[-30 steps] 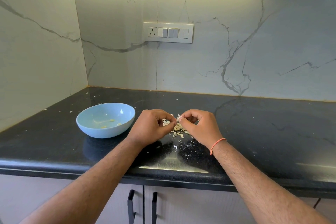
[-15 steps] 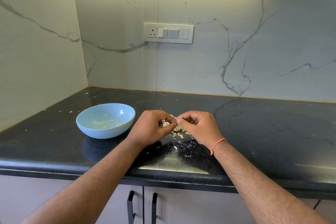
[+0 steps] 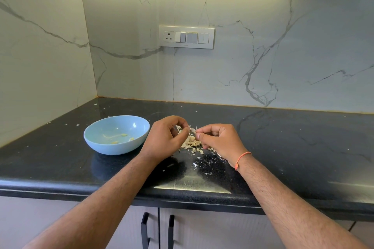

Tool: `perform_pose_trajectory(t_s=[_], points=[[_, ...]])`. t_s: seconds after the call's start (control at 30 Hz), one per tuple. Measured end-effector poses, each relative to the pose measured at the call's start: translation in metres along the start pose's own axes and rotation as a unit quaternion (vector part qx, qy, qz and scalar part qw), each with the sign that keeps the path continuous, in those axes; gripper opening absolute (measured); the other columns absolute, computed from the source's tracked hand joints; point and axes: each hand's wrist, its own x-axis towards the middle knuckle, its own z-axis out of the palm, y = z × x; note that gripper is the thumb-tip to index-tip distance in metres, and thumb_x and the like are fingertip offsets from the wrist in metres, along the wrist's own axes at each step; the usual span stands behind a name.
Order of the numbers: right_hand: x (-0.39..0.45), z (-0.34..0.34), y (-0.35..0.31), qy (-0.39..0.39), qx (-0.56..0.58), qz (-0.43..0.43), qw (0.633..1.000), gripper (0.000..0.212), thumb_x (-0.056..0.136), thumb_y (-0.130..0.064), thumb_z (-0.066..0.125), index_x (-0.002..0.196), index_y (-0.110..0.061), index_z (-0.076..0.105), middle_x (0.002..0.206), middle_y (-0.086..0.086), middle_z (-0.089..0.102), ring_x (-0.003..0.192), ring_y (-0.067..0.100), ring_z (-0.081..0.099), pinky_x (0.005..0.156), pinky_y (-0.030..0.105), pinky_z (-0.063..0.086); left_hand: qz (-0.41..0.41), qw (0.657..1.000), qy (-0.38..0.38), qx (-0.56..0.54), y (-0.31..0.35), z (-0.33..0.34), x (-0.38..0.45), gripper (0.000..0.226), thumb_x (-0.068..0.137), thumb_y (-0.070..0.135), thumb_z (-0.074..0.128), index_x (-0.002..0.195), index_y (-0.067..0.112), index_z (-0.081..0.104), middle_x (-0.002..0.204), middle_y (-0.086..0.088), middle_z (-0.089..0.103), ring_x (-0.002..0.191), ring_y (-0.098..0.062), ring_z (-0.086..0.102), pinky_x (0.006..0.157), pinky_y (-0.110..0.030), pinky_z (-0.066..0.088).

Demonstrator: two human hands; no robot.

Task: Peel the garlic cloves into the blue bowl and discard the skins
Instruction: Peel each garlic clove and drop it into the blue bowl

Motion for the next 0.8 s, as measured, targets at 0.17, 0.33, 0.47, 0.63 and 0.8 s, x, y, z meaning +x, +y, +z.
perform_pose_trajectory(t_s=[0.17,0.33,0.47,0.63,0.8], points=[[0.001,-0.001,0.003,0.019,0.013,0.002,1.000,0.009,0.089,-0.014,0.082,0.096,-0.020,0.083,0.084,0.003,0.079,0.073,0.021,0.075,0.067,0.032,0.063,0.012,0.998,-0.016,-0.063,0.000,0.001,0.000,0.011,0.093,0.033,0.080,0.101,0.032,0.073,0.090,0.012,0.075,0.052,-0.021,0.061,0.051,-0.022,0.046],[0.002,-0.003,0.003,-0.002,0.019,-0.011,1.000,0.027,0.090,-0.012,0.081,0.115,-0.018,0.075,0.089,0.002,0.080,0.072,0.021,0.070,0.074,0.038,0.065,0.029,0.999,-0.033,-0.029,-0.010,0.003,0.002,0.013,0.092,0.045,0.079,0.097,0.033,0.079,0.080,0.004,0.076,0.053,-0.019,0.062,0.054,-0.026,0.050],[0.002,-0.002,0.004,-0.007,0.001,-0.024,1.000,0.022,0.089,-0.016,0.082,0.109,-0.021,0.077,0.087,-0.001,0.080,0.073,0.008,0.068,0.074,0.032,0.062,0.012,0.999,-0.031,-0.030,-0.011,0.004,0.003,0.008,0.094,0.040,0.078,0.093,0.032,0.077,0.063,-0.001,0.070,0.047,-0.017,0.057,0.051,-0.020,0.043],[0.001,0.001,0.008,0.002,-0.075,-0.059,0.995,0.012,0.083,-0.031,0.088,0.093,-0.026,0.083,0.083,-0.012,0.079,0.078,0.006,0.073,0.074,0.019,0.057,0.001,0.999,-0.039,-0.020,-0.011,0.005,0.003,0.008,0.097,0.031,0.074,0.089,0.032,0.072,0.055,-0.001,0.061,0.046,-0.007,0.047,0.051,-0.021,0.038],[0.002,0.000,0.010,0.003,-0.084,-0.060,0.995,0.004,0.087,-0.028,0.084,0.091,-0.026,0.084,0.080,-0.013,0.078,0.072,0.001,0.070,0.067,0.012,0.049,-0.012,0.998,-0.060,-0.031,-0.008,0.005,0.003,0.008,0.100,0.027,0.072,0.092,0.028,0.072,0.054,0.013,0.060,0.045,-0.002,0.048,0.052,-0.015,0.038]])
